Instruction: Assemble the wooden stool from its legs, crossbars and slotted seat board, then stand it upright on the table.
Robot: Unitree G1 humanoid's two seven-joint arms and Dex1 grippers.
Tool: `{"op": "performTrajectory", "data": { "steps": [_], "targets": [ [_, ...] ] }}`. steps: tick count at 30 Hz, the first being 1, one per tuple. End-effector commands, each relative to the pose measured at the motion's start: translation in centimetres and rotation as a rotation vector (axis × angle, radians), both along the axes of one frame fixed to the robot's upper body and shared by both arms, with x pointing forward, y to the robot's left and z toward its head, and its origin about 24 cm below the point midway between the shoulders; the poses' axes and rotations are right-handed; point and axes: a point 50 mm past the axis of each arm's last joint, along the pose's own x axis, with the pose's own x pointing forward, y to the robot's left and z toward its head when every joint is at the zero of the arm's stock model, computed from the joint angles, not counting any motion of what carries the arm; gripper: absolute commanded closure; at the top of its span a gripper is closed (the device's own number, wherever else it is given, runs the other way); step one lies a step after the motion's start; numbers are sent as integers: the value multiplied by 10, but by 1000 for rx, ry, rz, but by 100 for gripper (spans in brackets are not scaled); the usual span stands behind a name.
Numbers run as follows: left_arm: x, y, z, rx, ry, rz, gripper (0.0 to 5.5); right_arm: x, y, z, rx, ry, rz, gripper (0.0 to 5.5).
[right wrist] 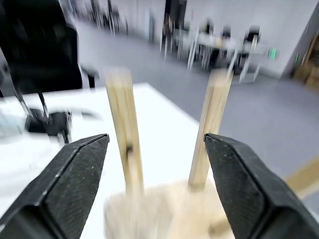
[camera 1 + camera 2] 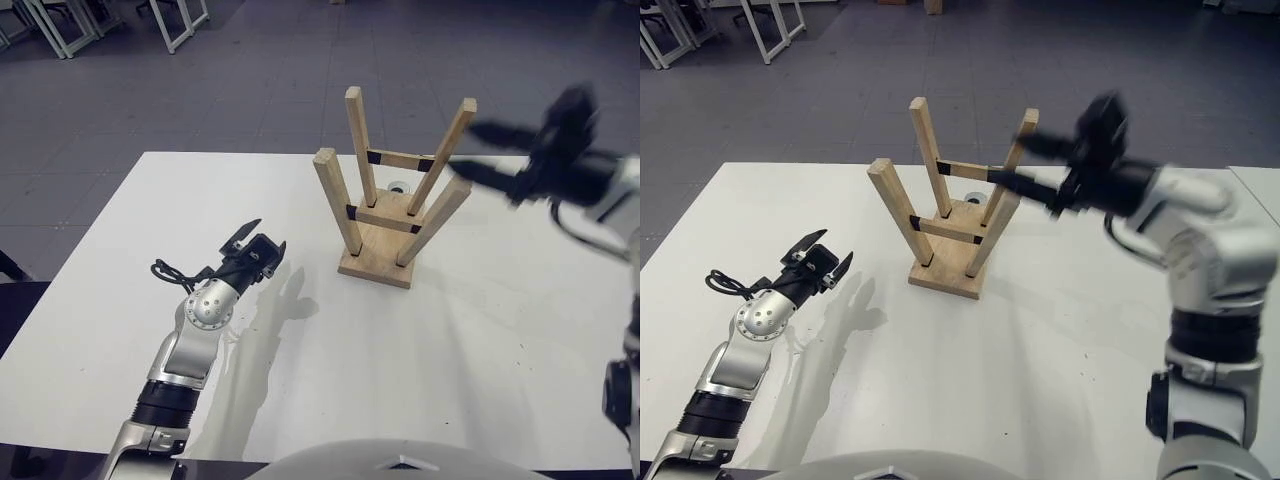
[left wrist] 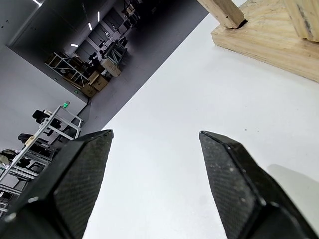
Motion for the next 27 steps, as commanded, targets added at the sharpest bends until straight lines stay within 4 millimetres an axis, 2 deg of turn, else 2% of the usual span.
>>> {"op": "performTrajectory", "data": {
  "steps": [1,2,4,6,7,8,9,10,12,13,14,15,16,17,19,23,25,27],
  "targets": [
    [0,2,-3,6,9,6,229,9,19,30,169,-11,75,200],
    [1,1,-3,4,9,4,229,14,25,29,181,1,78,200],
    [1,0,-3,3,5,1,229,28,33,7,159,85,54,200],
    [1,-2,-2,-1,3,-4,229,41,41,-43,26,233,2,200],
    [1,-3,-2,-5,4,-5,229,42,41,-77,-67,321,-17,200],
    [0,-4,-3,-7,5,-5,229,40,40,-105,-159,373,-23,200],
    [1,-5,-3,-9,6,-5,229,36,38,-124,-207,419,-21,200],
    [1,-5,-3,-11,8,-3,229,33,39,-130,-210,434,-8,200],
    [0,-5,-4,-14,12,-3,229,39,46,-103,-74,382,7,200],
    [0,-6,-4,-16,15,-5,229,42,49,-82,18,344,11,200],
    [-1,-8,-5,-18,17,-8,229,46,47,-45,176,274,1,200],
    [-1,-8,-5,-20,18,-8,229,47,43,-17,294,222,-1,200],
    [-2,-9,-5,-21,20,-9,229,49,36,6,388,169,-41,200],
    [-3,-9,-6,-23,20,-8,229,51,29,17,410,128,-82,200],
    [-4,-9,-6,-27,20,-4,229,55,19,5,309,108,-150,200],
    [-3,-5,-5,-21,11,12,229,58,-1,-72,-120,137,-242,200],
    [-5,2,-4,-17,5,38,229,56,-12,-102,-284,126,-255,200],
    [-8,6,-5,-17,9,53,229,51,-14,-123,-353,128,-209,200]
  ]
}}
